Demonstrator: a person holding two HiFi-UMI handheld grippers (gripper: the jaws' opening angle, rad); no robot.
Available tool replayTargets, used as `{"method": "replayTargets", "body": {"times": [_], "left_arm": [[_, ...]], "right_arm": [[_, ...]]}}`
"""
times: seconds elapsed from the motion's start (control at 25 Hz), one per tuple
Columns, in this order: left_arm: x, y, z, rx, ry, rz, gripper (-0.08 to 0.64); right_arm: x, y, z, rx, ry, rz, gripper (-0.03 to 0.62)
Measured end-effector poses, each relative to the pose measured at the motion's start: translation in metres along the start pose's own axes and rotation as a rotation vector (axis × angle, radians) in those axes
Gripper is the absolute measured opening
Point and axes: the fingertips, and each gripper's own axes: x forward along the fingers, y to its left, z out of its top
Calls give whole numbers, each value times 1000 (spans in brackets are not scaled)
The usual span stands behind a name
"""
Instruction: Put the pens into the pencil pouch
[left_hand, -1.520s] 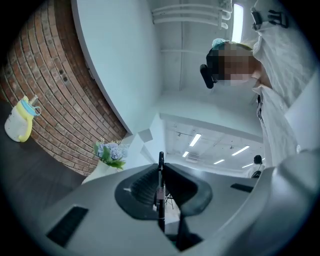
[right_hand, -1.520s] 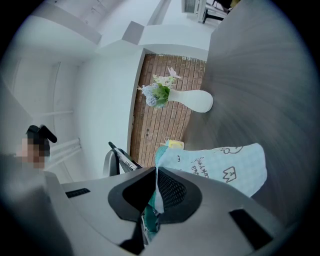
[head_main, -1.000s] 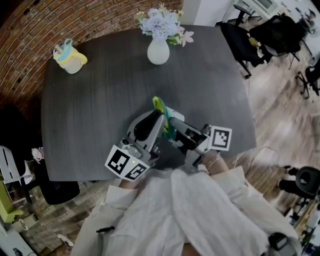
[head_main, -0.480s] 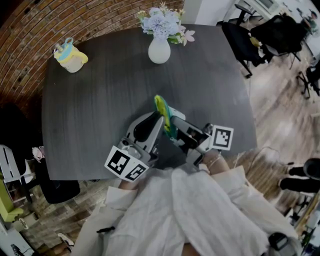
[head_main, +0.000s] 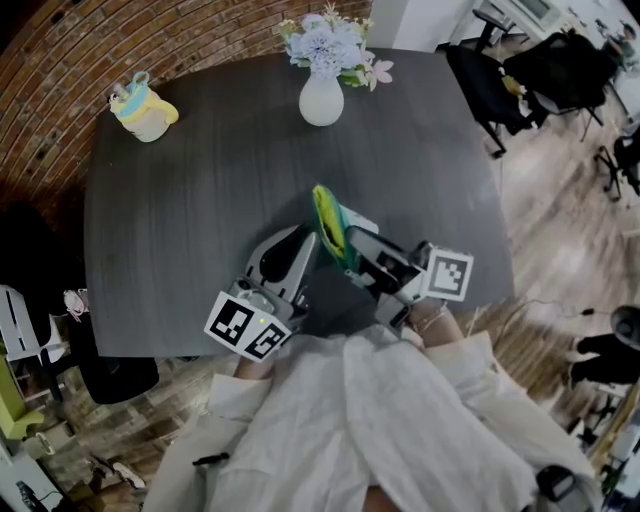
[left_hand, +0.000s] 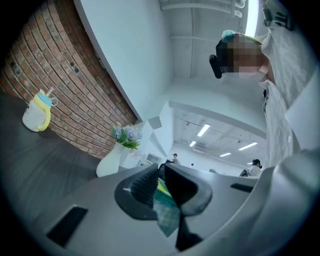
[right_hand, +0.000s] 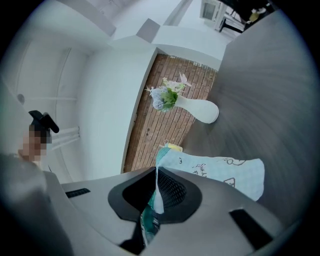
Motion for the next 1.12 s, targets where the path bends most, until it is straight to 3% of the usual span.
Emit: {"method": "replayTargets", "body": {"times": [0.28,0.44,0.72,1.12], "left_arm": [[-15,15,-17,-37,65,75,40],[-21,23,-28,-50,115,121,40],[-31,36,-44,-76,155,166,40],[-41,42,-62,-70,237,194,40]], "right_arm": [[-1,-7,2,-99,38,-56,17],[2,-10,-5,-94,55,-55,17],[11,-17,-24,-185,149,-96,17],[21,-41,-45,-375,272,-242,17]]}}
